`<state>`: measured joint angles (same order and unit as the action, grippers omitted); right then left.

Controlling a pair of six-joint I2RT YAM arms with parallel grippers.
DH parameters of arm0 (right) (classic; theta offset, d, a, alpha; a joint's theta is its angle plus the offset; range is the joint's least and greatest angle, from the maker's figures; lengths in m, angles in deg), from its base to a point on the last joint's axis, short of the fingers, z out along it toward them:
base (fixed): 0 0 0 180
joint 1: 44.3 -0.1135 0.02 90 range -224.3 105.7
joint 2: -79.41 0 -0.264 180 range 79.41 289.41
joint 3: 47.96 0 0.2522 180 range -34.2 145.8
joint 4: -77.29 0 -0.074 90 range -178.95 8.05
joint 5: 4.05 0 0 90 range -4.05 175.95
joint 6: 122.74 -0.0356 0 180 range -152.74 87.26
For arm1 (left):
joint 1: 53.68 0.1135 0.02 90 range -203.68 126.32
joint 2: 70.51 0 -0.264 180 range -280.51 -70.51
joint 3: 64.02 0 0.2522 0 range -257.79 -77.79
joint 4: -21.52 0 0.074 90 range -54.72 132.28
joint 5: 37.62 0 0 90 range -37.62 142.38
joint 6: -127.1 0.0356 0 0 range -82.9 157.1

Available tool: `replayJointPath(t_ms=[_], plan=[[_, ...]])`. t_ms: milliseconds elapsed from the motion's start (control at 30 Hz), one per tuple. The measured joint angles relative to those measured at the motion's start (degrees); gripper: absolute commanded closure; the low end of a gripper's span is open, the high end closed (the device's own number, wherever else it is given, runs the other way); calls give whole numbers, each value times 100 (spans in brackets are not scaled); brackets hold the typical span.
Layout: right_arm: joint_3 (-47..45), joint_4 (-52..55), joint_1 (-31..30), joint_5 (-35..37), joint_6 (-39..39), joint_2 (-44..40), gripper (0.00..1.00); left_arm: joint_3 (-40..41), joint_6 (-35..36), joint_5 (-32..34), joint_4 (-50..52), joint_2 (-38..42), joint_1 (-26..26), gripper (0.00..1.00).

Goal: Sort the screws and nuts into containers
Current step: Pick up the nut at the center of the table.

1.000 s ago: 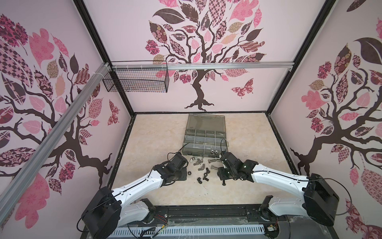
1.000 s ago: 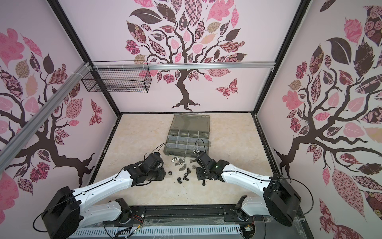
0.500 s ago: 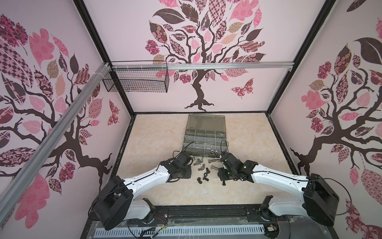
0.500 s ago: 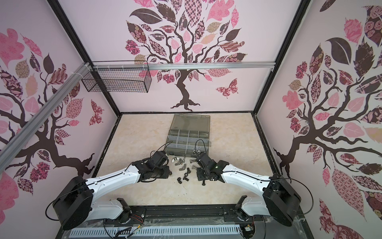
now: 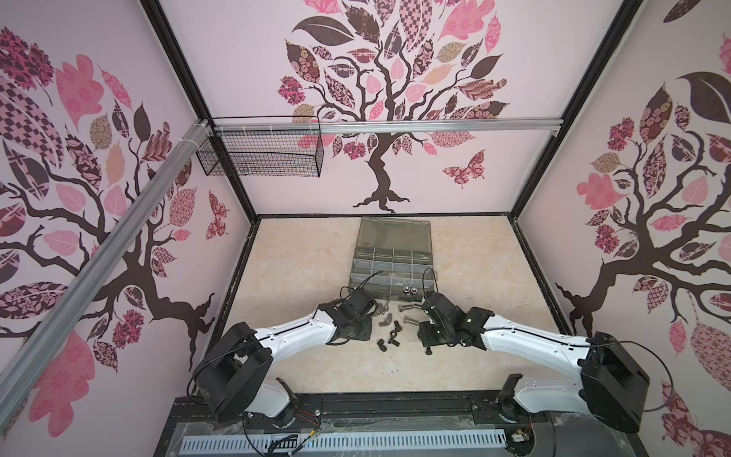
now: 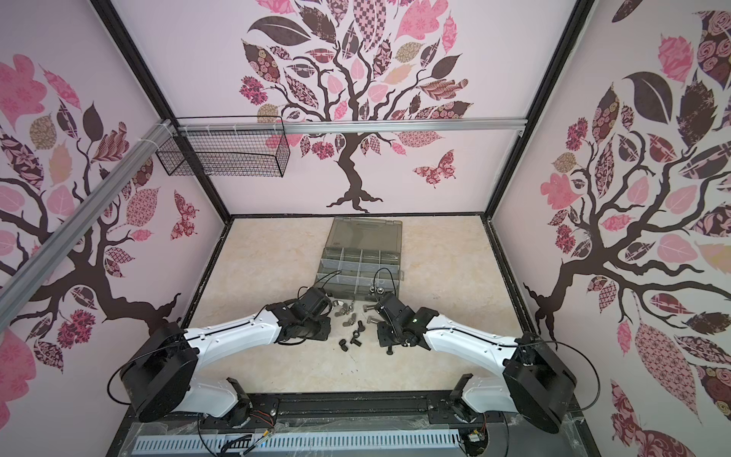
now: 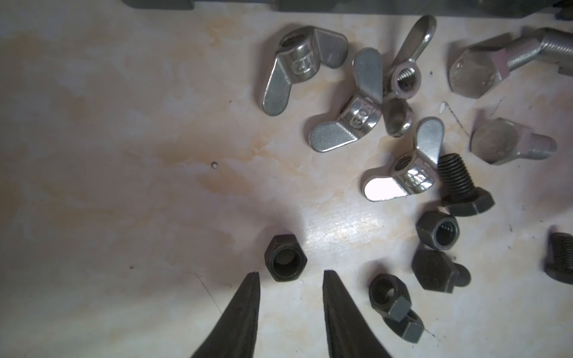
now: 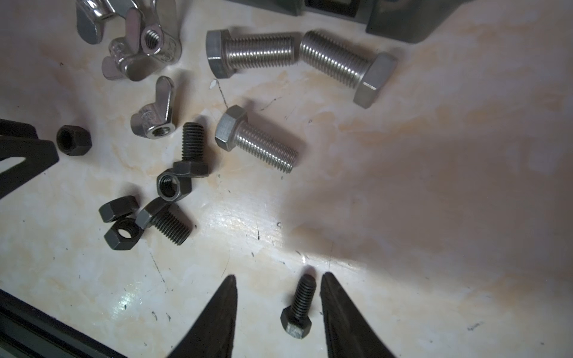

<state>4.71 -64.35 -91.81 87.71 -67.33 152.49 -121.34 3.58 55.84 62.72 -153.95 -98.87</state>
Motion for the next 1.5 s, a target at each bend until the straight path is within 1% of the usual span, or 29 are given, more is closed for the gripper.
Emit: replayJointPath(t_ms=[267, 500, 833, 1000, 1300, 1367, 1500], plan=[[-20, 28, 0, 15, -15, -127, 53, -79, 127, 184, 50, -299, -66, 64], [-109, 83, -2, 46, -13, -208, 53, -195, 223, 404, 149, -514, -229, 67], [-111, 87, -7, 59, -15, -212, 52, -409, 361, 664, 247, -750, -293, 75], [-111, 87, -7, 59, -13, -212, 53, -413, 378, 699, 247, -752, -297, 81], [-116, 90, -4, 63, -15, -212, 53, -496, 407, 686, 400, -629, -269, 81], [-116, 90, -7, 68, -13, -212, 52, -612, 448, 660, 466, -485, -199, 81], [-116, 94, -7, 96, -13, -212, 52, -1060, 566, 614, 496, -275, 107, 81]])
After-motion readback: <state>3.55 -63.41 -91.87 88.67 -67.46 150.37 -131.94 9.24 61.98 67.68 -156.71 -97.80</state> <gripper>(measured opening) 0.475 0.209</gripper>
